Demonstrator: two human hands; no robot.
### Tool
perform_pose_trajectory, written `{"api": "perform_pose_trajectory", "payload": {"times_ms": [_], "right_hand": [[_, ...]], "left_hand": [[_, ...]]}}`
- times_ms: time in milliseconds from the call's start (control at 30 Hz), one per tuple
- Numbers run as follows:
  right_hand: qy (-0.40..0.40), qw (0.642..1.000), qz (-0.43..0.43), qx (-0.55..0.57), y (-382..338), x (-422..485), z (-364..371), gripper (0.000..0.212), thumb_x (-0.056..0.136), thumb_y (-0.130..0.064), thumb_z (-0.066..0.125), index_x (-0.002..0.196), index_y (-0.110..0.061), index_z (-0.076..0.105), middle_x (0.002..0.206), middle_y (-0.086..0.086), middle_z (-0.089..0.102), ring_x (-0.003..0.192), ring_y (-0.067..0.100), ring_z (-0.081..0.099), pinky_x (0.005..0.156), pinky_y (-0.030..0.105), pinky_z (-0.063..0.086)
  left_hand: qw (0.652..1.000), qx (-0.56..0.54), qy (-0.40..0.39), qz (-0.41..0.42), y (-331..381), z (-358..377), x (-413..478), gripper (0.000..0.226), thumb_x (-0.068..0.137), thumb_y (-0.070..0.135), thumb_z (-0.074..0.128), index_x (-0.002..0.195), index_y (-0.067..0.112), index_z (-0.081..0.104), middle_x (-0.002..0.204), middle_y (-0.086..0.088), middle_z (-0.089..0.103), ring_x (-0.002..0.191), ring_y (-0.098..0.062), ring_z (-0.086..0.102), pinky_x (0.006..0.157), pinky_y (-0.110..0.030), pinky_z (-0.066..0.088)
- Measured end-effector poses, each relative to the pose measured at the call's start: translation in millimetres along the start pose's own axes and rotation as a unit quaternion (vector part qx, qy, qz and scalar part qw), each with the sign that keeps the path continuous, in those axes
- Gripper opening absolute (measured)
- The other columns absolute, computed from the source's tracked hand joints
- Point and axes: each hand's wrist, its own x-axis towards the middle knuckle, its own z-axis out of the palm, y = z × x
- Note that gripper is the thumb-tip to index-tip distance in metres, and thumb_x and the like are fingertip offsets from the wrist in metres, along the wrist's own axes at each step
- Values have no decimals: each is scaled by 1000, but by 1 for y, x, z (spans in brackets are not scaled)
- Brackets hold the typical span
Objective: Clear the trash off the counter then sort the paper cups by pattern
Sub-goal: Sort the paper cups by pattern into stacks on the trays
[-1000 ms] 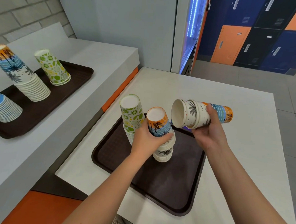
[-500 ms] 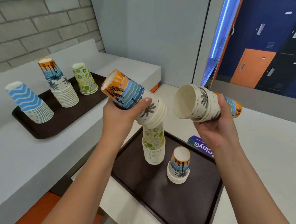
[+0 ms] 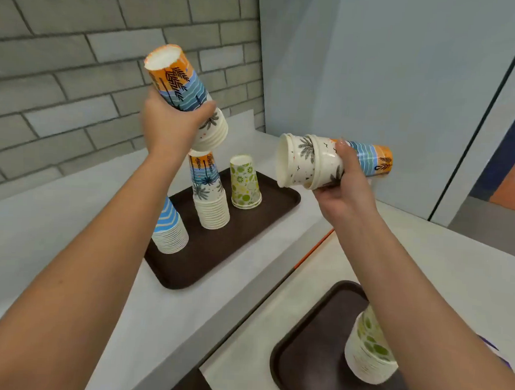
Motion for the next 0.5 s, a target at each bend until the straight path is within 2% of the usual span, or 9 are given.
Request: {"api": "perform_pose_trajectory", "payload": {"times_ms": [67,200,300,400,467,500], "right_hand": [[-2,1000,-16,-25,22,27,26,15,85,-14,70,95,-14,59,92,4,70,87,18,68,88,44,55],[-3,996,-54,-77,61,74,74,39,79,-16,76,113,-9,58,108,7,70,88,17,70,81,37,58],[-15,985,-110,-133,86,98,105,46,75,-16,79,115,-9,58,108,7,70,89,16,70,78,32,58],[-44,957,-174,-227,110,120,127,49,71,-19,82,114,-10,60,108,6,70,95,17,69,80,32,57],[-67,925,-201,-315,124,131,134,56,67,-24,84,115,-9,61,107,4,71,94,15,70,80,32,58],[-83,907,-208,-355,130,135,135,56,66,-25,85,114,-9,62,106,3,72,93,14,70,80,32,59]], "left_hand": [[999,32,-17,-17,-21,10,26,64,58,47,79,111,17,61,107,7,69,95,-10,65,77,-29,53],[989,95,-99,-60,-71,31,45,59,66,38,81,113,12,56,112,-3,66,102,-21,63,71,-27,44],[976,107,-158,-106,-109,44,34,64,67,36,82,114,9,49,113,-7,62,103,-26,61,71,-29,43],[976,59,-156,-137,-141,52,14,82,63,37,85,125,9,40,117,-8,61,108,-28,60,83,-36,50],[981,27,-133,-142,-150,55,5,102,58,43,86,137,9,32,122,-9,61,113,-28,58,91,-44,50],[982,18,-123,-143,-152,55,3,105,55,46,86,137,9,34,122,-10,60,115,-28,57,93,-45,50]]}}
